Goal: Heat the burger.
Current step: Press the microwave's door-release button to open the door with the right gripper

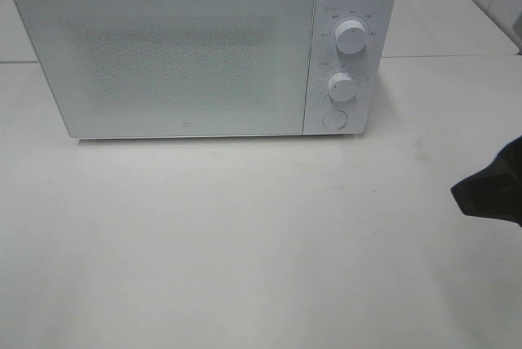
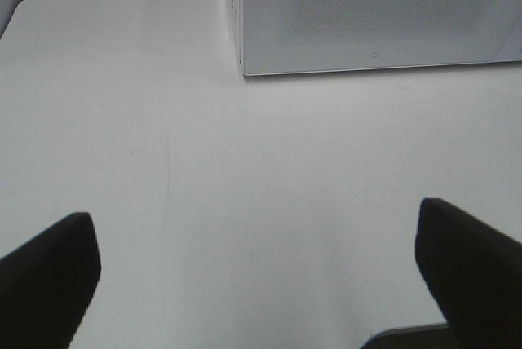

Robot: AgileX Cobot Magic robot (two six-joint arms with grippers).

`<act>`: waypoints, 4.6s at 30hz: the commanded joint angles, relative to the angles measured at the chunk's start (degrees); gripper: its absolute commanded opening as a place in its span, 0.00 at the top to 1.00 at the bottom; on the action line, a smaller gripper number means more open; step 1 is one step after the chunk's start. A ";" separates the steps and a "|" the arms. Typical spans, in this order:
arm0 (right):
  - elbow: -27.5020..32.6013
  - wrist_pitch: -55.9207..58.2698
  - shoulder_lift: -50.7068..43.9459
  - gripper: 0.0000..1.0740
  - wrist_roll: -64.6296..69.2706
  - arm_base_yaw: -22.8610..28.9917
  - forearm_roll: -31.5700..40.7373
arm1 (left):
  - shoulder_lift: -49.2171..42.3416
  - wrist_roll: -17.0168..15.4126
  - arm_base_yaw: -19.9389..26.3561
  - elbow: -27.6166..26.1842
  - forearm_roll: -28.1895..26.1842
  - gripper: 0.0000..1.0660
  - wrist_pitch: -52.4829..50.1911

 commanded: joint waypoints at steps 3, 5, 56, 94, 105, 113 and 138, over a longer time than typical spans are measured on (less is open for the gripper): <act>-0.29 6.25 -6.82 0.34 0.00 -0.34 -2.41 | -1.26 -0.06 -0.06 0.17 -0.40 0.07 -0.86; -0.17 7.91 -9.68 0.34 0.97 -0.34 -3.27 | -1.26 -0.06 -0.06 0.17 -0.40 0.07 -0.86; 8.65 8.25 -48.47 0.34 2.92 -20.28 -5.90 | -0.86 -0.06 -0.06 0.17 -0.40 0.07 -0.86; 12.03 -37.59 -5.21 0.34 3.21 -20.28 -5.79 | -0.86 -0.06 -0.06 0.17 -0.40 0.07 -0.86; 12.03 -52.77 10.60 0.34 3.15 -20.28 -5.96 | -0.86 -0.06 -0.06 0.17 -0.40 0.07 -0.86; 12.03 -62.05 20.28 0.34 2.98 -20.17 -5.96 | -0.86 -0.06 -0.06 0.17 -0.40 0.07 -0.86; 24.41 -102.67 38.96 0.34 -10.54 -6.70 19.65 | -0.86 -0.06 -0.06 0.17 -0.40 0.07 -0.86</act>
